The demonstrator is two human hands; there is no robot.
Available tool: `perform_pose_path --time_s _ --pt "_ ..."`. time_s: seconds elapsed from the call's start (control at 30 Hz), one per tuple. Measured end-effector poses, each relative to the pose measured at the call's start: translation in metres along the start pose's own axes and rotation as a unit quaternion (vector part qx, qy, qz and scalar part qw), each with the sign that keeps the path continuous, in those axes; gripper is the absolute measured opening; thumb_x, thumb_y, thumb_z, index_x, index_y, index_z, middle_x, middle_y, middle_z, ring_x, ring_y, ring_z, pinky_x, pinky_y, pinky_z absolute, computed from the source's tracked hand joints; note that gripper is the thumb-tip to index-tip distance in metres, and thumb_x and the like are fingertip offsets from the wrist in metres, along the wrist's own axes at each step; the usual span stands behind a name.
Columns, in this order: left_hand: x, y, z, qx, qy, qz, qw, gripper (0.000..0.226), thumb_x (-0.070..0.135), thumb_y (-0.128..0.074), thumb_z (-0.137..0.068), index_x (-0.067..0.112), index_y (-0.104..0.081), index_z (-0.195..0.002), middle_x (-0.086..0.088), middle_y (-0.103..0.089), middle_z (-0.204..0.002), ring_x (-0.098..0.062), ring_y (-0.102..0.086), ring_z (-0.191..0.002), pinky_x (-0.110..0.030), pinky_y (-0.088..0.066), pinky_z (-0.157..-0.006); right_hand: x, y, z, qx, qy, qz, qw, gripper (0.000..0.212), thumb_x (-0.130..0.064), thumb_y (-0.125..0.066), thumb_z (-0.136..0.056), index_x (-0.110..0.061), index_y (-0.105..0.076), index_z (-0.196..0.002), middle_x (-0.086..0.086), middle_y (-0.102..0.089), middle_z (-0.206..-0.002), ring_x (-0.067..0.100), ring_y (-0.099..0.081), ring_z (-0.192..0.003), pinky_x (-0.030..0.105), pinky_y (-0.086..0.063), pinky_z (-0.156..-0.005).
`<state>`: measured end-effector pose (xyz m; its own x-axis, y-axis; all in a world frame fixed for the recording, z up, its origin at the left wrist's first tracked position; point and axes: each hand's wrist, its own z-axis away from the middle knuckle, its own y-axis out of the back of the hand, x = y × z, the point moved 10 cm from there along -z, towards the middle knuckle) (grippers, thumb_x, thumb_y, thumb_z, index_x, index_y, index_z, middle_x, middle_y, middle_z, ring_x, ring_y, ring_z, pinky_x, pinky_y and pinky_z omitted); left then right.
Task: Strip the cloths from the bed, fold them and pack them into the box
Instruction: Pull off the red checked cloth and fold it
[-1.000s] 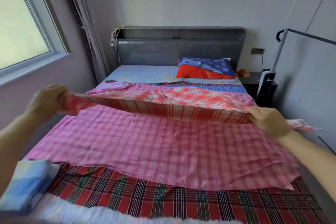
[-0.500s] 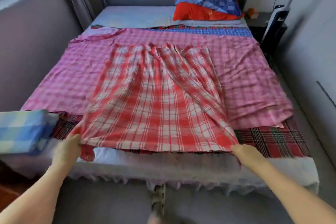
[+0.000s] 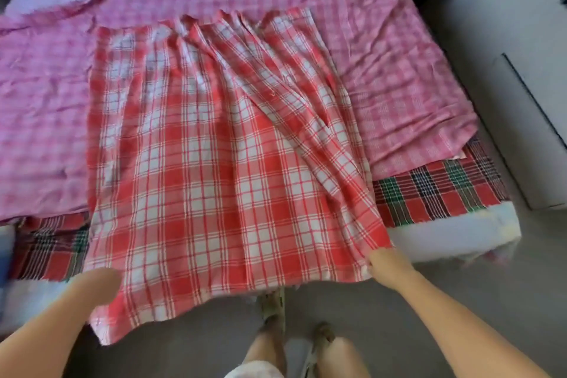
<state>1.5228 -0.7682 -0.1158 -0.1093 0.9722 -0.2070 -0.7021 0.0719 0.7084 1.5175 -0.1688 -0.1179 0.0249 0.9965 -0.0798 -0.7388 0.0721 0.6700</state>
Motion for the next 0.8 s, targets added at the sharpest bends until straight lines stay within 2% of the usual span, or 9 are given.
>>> perform_pose_path --time_s 0.1,0.17,0.3,0.4,0.47,0.53,0.63,0.73,0.8 --pt "0.076 0.052 -0.03 0.026 -0.028 0.018 0.999 0.04 0.019 -0.033 -0.095 0.026 -0.047 -0.132 0.003 -0.052 -0.135 -0.014 -0.052 -0.121 -0.025 -0.045 -0.096 0.033 0.003 -0.007 0.034 -0.092 -0.129 0.987 0.011 -0.013 -0.048 -0.091 -0.016 -0.055 -0.083 0.0 -0.058 -0.083 0.024 -0.06 -0.086 0.03 -0.039 -0.067" --pt "0.142 0.081 -0.042 0.029 -0.086 -0.062 0.994 0.041 0.014 -0.037 -0.091 0.032 -0.05 -0.126 0.008 -0.054 -0.13 -0.014 -0.056 -0.116 -0.026 -0.047 -0.089 0.058 -0.002 -0.013 0.057 -0.155 -0.242 0.956 0.014 -0.012 -0.049 -0.09 -0.01 -0.059 -0.081 0.005 -0.062 -0.081 0.026 -0.059 -0.081 0.031 -0.042 -0.066" --pt "0.287 0.132 -0.075 0.094 -0.2 0.003 0.975 0.036 0.01 -0.044 -0.089 0.024 -0.062 -0.117 -0.001 -0.061 -0.121 -0.023 -0.059 -0.11 -0.032 -0.05 -0.088 0.106 -0.013 -0.04 0.095 -0.232 -0.357 0.9 0.021 -0.024 -0.048 -0.097 -0.01 -0.063 -0.1 0.008 -0.066 -0.097 0.026 -0.061 -0.091 0.031 -0.042 -0.073" --pt "0.391 0.17 -0.083 0.162 -0.318 0.066 0.932 0.034 0.013 -0.043 -0.086 0.011 -0.069 -0.107 -0.008 -0.066 -0.109 -0.03 -0.062 -0.102 -0.036 -0.053 -0.082 0.135 -0.008 -0.076 0.162 -0.249 -0.452 0.841 0.014 -0.019 -0.047 -0.097 -0.011 -0.058 -0.094 0.008 -0.064 -0.093 0.027 -0.06 -0.087 0.035 -0.045 -0.075" --pt "0.449 0.192 -0.091 0.183 -0.351 0.087 0.914 0.032 0.0 -0.049 -0.084 0.009 -0.069 -0.107 -0.008 -0.065 -0.109 -0.03 -0.058 -0.104 -0.037 -0.05 -0.083 0.149 0.008 -0.1 0.222 -0.25 -0.484 0.809 0.019 -0.015 -0.049 -0.096 -0.004 -0.059 -0.085 0.013 -0.064 -0.083 0.028 -0.059 -0.08 0.036 -0.044 -0.069" --pt "0.507 0.214 -0.094 0.225 -0.394 0.093 0.886 0.037 -0.009 -0.05 -0.08 0.008 -0.068 -0.108 -0.01 -0.065 -0.106 -0.032 -0.055 -0.104 -0.041 -0.049 -0.082 0.153 0.025 -0.13 0.254 -0.221 -0.483 0.808 0.027 -0.017 -0.053 -0.094 0.004 -0.062 -0.081 0.018 -0.064 -0.078 0.029 -0.056 -0.073 0.035 -0.04 -0.062" --pt "0.589 0.232 -0.104 0.265 -0.452 0.049 0.85 0.044 -0.015 -0.052 -0.077 0.008 -0.066 -0.113 -0.009 -0.064 -0.109 -0.032 -0.053 -0.107 -0.042 -0.051 -0.081 0.141 0.035 -0.172 0.211 -0.19 -0.456 0.844 0.03 -0.033 -0.059 -0.09 -0.006 -0.068 -0.08 0.007 -0.066 -0.077 0.024 -0.06 -0.076 0.033 -0.044 -0.068" --pt "0.661 0.228 -0.099 0.28 -0.571 -0.04 0.771 0.042 -0.017 -0.061 -0.061 0.008 -0.071 -0.094 -0.008 -0.069 -0.089 -0.033 -0.062 -0.086 -0.04 -0.055 -0.069 0.12 0.032 -0.197 0.136 -0.137 -0.425 0.884 0.032 -0.033 -0.058 -0.088 -0.016 -0.052 -0.061 -0.002 -0.051 -0.061 0.019 -0.051 -0.063 0.03 -0.036 -0.053" --pt "0.691 0.206 -0.095 0.252 -0.635 -0.147 0.716 0.035 -0.006 -0.062 -0.053 0.015 -0.072 -0.079 -0.001 -0.067 -0.077 -0.027 -0.063 -0.076 -0.032 -0.052 -0.067 0.115 0.03 -0.201 0.109 -0.104 -0.407 0.901 0.037 -0.029 -0.058 -0.087 -0.018 -0.04 -0.056 -0.003 -0.042 -0.058 0.017 -0.044 -0.059 0.029 -0.028 -0.048"
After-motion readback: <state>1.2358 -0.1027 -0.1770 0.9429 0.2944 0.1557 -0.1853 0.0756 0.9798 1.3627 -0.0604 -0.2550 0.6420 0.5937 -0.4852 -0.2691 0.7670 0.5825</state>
